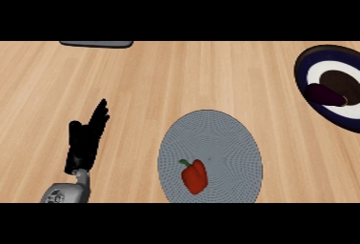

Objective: Pick the eggplant from the placemat and place it in the plate

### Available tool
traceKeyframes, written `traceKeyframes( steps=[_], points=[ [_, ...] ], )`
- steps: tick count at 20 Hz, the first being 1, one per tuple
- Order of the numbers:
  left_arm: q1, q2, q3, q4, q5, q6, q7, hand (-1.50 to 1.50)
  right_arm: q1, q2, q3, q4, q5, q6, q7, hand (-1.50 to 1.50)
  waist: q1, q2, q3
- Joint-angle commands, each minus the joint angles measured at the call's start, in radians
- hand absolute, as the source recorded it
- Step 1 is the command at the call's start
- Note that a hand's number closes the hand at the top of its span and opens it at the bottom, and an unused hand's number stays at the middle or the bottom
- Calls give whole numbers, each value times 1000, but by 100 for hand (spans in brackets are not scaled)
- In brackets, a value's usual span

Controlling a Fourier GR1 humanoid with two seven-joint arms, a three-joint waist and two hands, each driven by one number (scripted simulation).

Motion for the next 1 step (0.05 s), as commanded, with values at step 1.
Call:
traceKeyframes(
  steps=[1],
  points=[
    [26,-6,-14,-6,-13,5,-17,0,42,-18,-6,7,-2,11,-40,-150,-3,-1,1]
  ],
)
